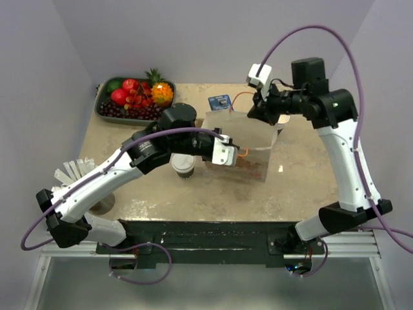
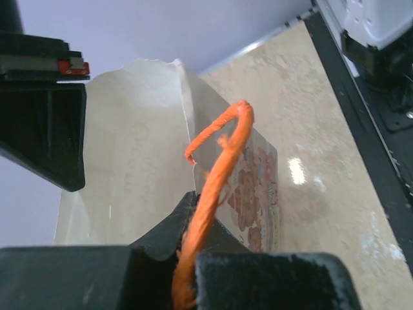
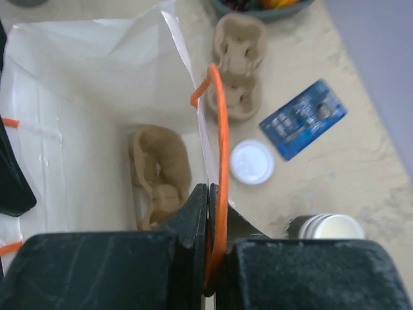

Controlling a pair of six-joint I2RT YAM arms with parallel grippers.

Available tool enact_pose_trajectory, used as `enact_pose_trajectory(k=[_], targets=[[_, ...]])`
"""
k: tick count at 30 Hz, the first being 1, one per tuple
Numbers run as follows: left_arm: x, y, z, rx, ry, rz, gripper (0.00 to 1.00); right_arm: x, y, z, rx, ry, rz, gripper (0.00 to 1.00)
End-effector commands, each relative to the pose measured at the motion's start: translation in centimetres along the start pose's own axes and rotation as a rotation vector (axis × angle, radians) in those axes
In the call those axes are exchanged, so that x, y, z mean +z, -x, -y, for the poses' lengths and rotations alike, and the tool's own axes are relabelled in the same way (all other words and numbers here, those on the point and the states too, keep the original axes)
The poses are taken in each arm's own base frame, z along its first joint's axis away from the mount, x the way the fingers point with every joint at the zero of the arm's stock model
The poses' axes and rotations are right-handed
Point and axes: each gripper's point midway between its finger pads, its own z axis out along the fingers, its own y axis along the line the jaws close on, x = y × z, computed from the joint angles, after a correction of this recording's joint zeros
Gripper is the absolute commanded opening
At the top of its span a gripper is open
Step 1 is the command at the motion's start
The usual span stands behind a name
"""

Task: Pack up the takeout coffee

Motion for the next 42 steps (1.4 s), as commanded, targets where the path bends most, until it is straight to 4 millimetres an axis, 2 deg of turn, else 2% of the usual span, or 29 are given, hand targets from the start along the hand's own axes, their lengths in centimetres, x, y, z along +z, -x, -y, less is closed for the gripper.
enact_pose_trajectory(k=[1,5,11,13,14,16,17,18,19,20,21,22,23,25,28,31,34,37,40,42], targets=[[-2.5,4.9,-3.5,0.102,0.1,0.074,0.0,-3.6,4.4,0.3,-0.065,-0.078,0.104,0.0],[-3.1,6.4,-4.6,0.124,0.125,0.089,0.0,-4.8,5.7,0.9,-0.08,-0.127,0.135,0.0],[-2.9,6.7,-4.6,0.121,0.102,0.092,0.0,-4.6,5.5,1.0,-0.077,-0.13,0.128,0.0],[-2.5,5.9,-4.2,0.115,0.086,0.074,0.0,-4.3,4.7,0.8,-0.071,-0.116,0.107,0.0],[-2.2,5.2,-3.7,0.124,0.066,0.06,0.0,-3.3,3.2,0.6,-0.062,-0.091,0.067,0.0],[-1.1,2.4,-1.7,0.079,0.013,0.016,0.0,-3.2,1.5,-0.1,-0.072,-0.095,0.048,0.0],[-1.1,2.1,-1.2,0.067,0.021,0.032,0.2,-1.0,-2.5,-0.9,-0.024,-0.042,-0.034,0.08],[0.5,-2.2,1.9,-0.011,-0.034,-0.029,0.46,-0.1,-3.6,-0.9,-0.022,-0.043,-0.034,0.5],[0.9,-3.5,3.2,-0.061,-0.042,-0.037,0.72,-0.7,-4.5,-1.9,-0.014,-0.054,-0.024,0.8],[1.0,-3.4,3.8,-0.049,-0.03,-0.01,0.99,1.0,-8.1,-3.1,0.071,-0.02,-0.089,0.99],[1.6,-5.5,5.8,-0.077,-0.057,-0.033,0.99,1.2,-8.8,-3.4,0.09,-0.028,-0.089,0.99],[1.6,-5.3,6.1,-0.078,-0.047,-0.022,0.99,0.8,-9.0,-3.9,0.099,-0.024,-0.085,0.99],[1.5,-4.4,5.4,-0.049,0.002,0.004,0.99,0.5,-8.7,-4.2,0.111,-0.026,-0.076,0.99],[1.4,-3.8,4.7,-0.034,0.024,0.021,0.99,-0.1,-7.5,-4.0,0.098,-0.041,-0.037,0.99],[1.4,-3.0,3.9,-0.001,0.027,0.021,0.99,-1.0,-4.9,-3.4,0.065,-0.061,0.031,0.99],[1.4,-2.7,3.8,0.028,0.016,0.03,0.99,-0.6,-4.1,-3.0,0.062,-0.054,0.046,0.99],[1.5,-2.9,4.2,0.045,-0.008,0.028,0.98,0.2,-4.4,-2.6,0.068,-0.045,0.032,0.99],[1.6,-3.0,4.2,0.059,-0.011,0.028,0.94,0.6,-5.2,-2.1,0.076,-0.061,0.0,0.98],[1.7,-2.5,4.2,0.067,-0.022,0.047,0.83,0.6,-5.4,-2.0,0.067,-0.061,-0.012,0.94],[1.7,-1.7,3.8,0.074,-0.021,0.063,0.75,0.3,-5.0,-2.0,0.059,-0.057,-0.011,0.84]])
